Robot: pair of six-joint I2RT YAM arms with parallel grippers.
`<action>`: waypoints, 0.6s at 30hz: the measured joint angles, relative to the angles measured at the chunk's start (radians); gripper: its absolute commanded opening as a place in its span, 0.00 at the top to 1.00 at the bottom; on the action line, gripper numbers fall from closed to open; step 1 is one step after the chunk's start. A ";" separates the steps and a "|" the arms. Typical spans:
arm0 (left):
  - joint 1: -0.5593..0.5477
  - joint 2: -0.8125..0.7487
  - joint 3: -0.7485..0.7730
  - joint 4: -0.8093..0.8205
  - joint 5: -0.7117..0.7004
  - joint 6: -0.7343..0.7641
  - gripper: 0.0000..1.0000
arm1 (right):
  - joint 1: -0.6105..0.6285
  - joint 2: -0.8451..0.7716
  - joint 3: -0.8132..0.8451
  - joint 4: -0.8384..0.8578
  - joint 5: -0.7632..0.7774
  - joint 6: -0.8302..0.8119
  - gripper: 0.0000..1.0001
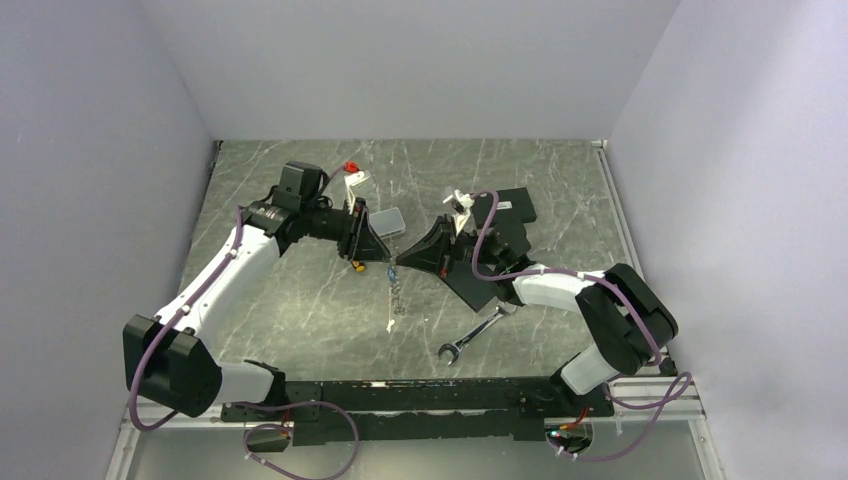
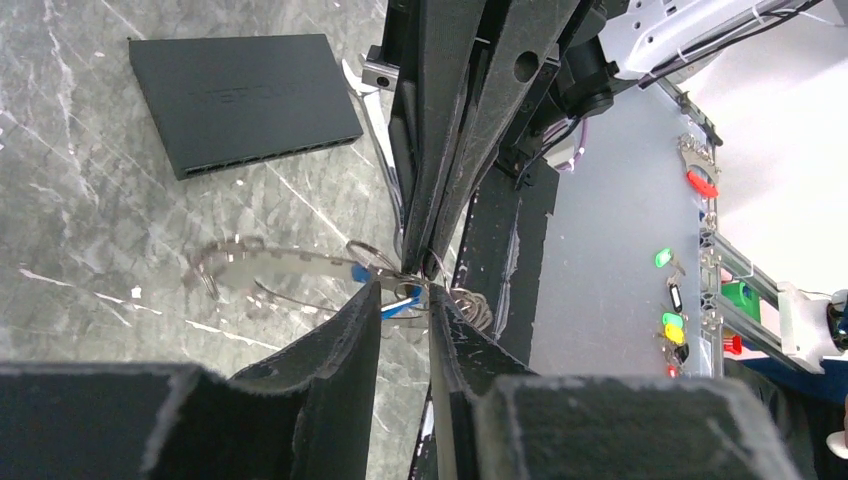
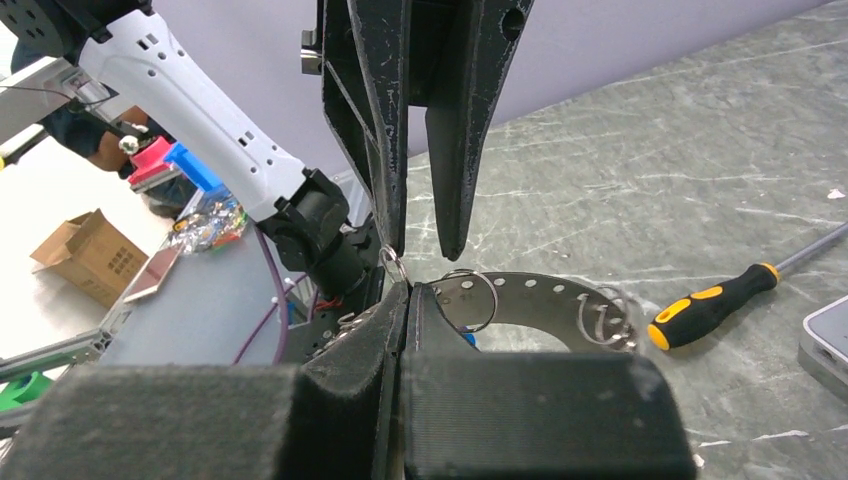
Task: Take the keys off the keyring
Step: Remove the key from the keyring.
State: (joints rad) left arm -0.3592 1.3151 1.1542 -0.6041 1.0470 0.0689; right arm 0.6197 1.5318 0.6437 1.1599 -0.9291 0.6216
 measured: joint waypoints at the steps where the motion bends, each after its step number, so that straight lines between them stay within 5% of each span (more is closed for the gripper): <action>1: 0.001 0.000 0.000 0.000 0.003 -0.002 0.70 | 0.000 0.001 0.000 0.002 -0.001 0.001 1.00; 11: 0.036 -0.029 0.024 -0.061 0.068 0.027 0.58 | -0.009 0.003 -0.013 0.045 -0.001 0.034 1.00; 18: 0.035 -0.043 0.024 -0.044 0.103 0.012 0.59 | -0.008 0.023 -0.013 0.089 -0.014 0.072 1.00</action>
State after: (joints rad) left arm -0.3244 1.2724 1.1782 -0.6483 1.1500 0.0807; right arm 0.6113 1.5547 0.6308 1.2488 -0.9428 0.6937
